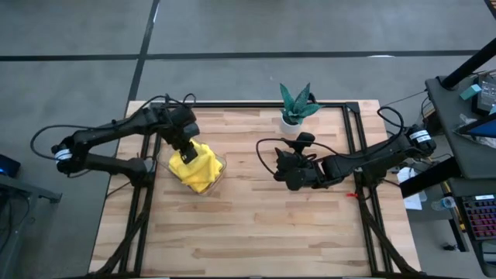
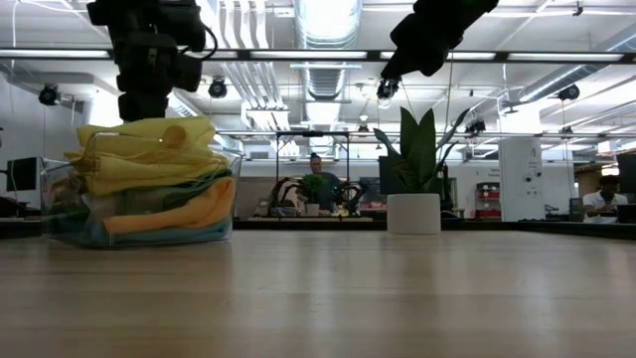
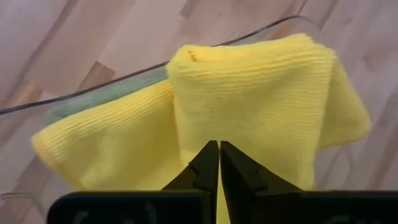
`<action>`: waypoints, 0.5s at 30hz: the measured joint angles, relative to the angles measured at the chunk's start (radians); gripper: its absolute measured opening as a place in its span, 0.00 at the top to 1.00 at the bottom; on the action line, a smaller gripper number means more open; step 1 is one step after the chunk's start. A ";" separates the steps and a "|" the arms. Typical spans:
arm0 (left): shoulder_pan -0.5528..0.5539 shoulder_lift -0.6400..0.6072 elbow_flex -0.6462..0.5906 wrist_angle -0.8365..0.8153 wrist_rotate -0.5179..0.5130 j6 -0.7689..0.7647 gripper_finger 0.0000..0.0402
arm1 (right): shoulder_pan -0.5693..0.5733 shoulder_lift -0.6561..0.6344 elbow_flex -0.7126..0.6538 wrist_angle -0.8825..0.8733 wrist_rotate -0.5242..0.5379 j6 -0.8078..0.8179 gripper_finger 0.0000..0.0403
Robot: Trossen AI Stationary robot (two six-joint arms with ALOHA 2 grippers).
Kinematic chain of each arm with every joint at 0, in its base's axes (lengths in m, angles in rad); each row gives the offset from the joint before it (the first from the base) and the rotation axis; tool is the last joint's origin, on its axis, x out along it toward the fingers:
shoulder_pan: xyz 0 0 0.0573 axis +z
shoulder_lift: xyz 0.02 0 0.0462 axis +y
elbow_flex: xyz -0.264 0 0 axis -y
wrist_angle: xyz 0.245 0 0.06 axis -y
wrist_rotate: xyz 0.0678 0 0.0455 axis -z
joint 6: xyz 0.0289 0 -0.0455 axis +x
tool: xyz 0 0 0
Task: Fold microfiber towels
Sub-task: Put the yellow microfiber cloth into the transparent bin
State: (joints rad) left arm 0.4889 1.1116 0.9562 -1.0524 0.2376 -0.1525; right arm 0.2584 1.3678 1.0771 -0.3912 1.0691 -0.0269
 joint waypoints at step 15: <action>0.000 0.040 -0.092 0.058 0.046 -0.046 0.46 | 0.001 0.000 0.000 0.000 -0.030 0.000 0.53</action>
State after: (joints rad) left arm 0.4885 1.1518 0.8646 -0.9945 0.2839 -0.1985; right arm 0.2592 1.3682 1.0771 -0.3916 1.0389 -0.0269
